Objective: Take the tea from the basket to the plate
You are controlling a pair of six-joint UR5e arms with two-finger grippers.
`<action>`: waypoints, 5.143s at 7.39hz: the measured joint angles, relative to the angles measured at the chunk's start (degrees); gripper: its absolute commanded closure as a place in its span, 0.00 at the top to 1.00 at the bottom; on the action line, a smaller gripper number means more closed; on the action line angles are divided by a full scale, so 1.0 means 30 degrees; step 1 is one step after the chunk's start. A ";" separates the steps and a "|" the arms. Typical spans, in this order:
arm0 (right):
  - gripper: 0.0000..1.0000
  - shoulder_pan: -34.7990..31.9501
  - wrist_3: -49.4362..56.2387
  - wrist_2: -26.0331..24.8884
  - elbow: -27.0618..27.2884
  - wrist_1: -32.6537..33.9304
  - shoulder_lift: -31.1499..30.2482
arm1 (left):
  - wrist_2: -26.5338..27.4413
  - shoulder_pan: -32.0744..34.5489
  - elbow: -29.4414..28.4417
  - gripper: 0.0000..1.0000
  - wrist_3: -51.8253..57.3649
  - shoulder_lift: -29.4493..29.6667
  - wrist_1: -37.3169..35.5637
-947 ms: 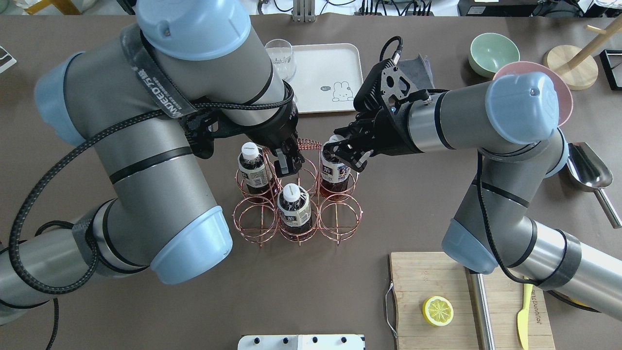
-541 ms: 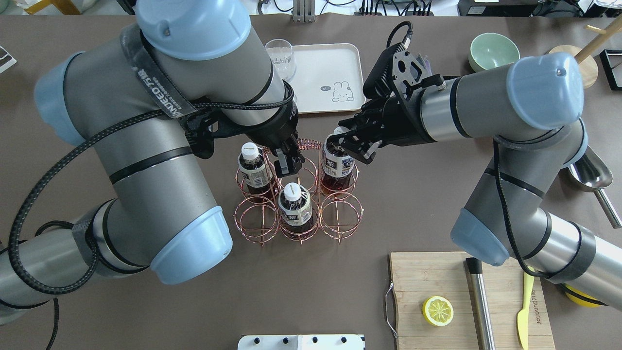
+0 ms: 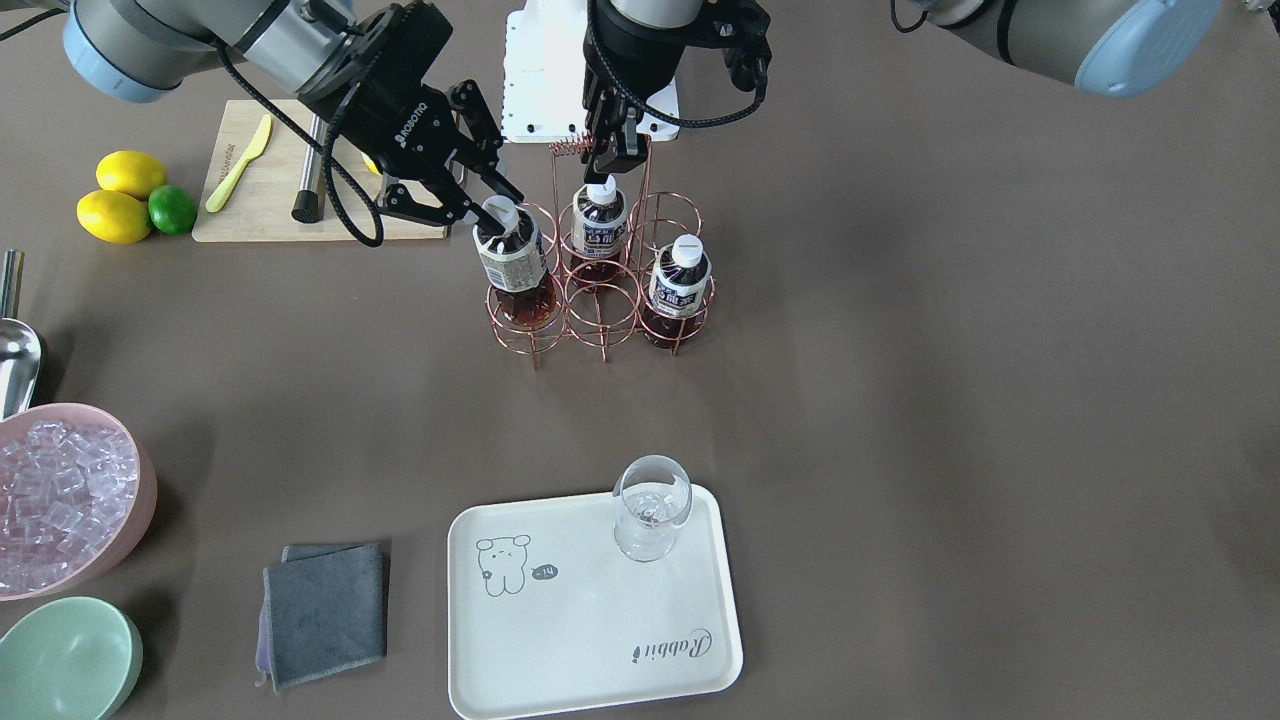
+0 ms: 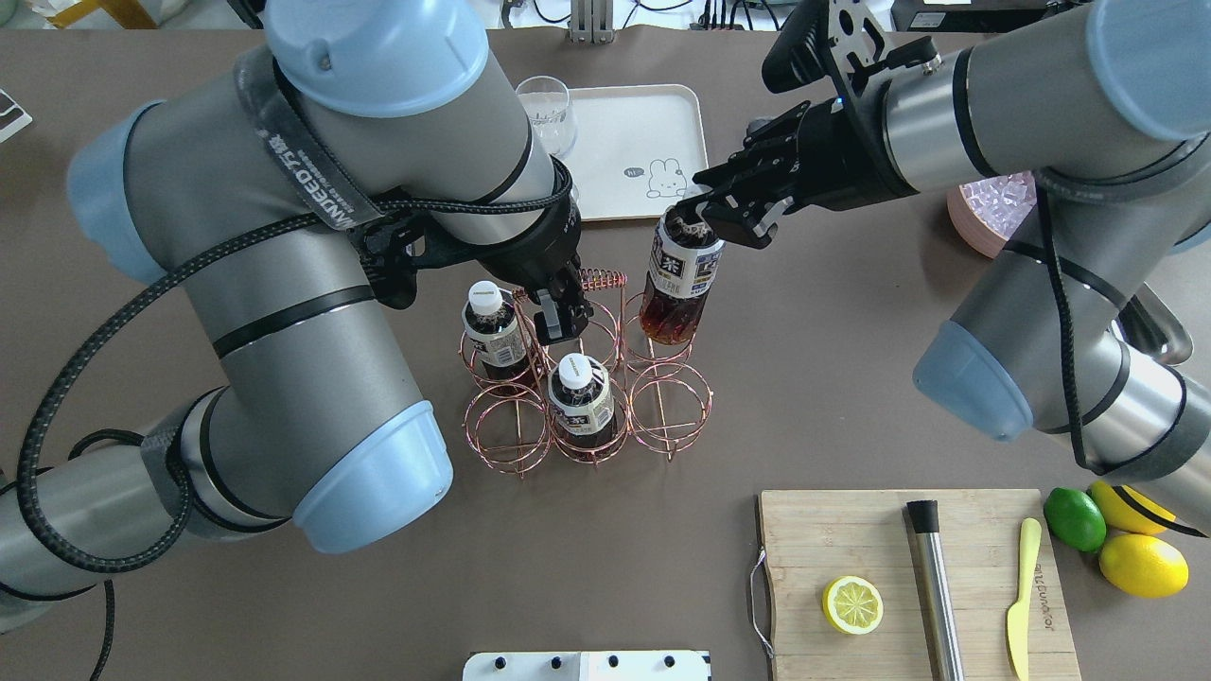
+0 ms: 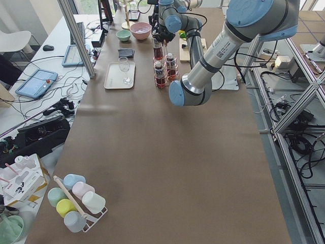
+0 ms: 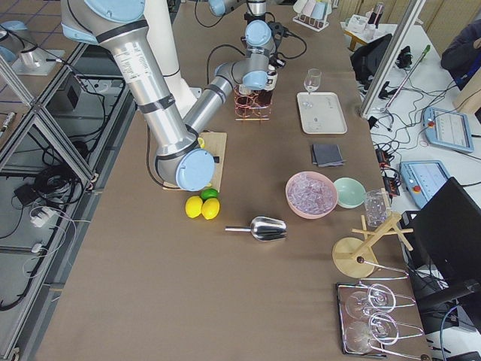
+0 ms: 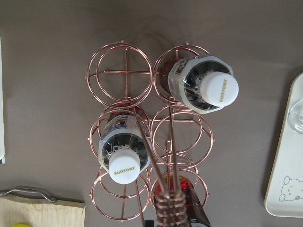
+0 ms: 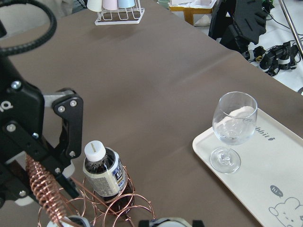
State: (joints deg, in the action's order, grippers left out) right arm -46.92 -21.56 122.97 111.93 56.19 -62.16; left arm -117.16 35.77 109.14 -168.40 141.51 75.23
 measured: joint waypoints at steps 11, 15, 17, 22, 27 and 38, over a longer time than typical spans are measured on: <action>0.00 -0.5015 -0.0058 0.1242 -0.9762 0.2913 0.7126 | 0.0629 -0.0384 0.0086 0.00 -0.0028 0.0019 -0.0015; 0.00 -0.3743 -0.1258 -0.1807 -1.3681 -0.0920 0.8290 | 0.0673 -0.0339 0.0201 0.00 -0.0029 0.0017 -0.0181; 0.00 -0.2633 -0.2112 -0.3458 -1.4787 -0.3017 0.8273 | 0.0673 -0.0325 0.0211 0.00 -0.0029 0.0013 -0.0201; 0.00 -0.1189 -0.2496 -0.5490 -1.5707 -0.5706 0.7479 | 0.0416 0.0545 0.0552 0.00 0.0310 0.0048 -0.0958; 1.00 -0.1058 -0.2528 -0.5571 -1.5560 -0.5876 0.7247 | -0.1081 0.2990 0.0913 0.00 0.2049 0.0001 -0.2562; 0.99 -0.4581 -0.2395 -0.1169 -1.1707 -0.2218 0.5936 | -0.3904 1.0136 0.2106 0.00 1.6239 -0.4197 -0.7009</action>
State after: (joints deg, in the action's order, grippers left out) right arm -60.67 -28.75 119.47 76.81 49.54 -44.35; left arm -128.87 66.18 115.45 -119.68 128.92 54.21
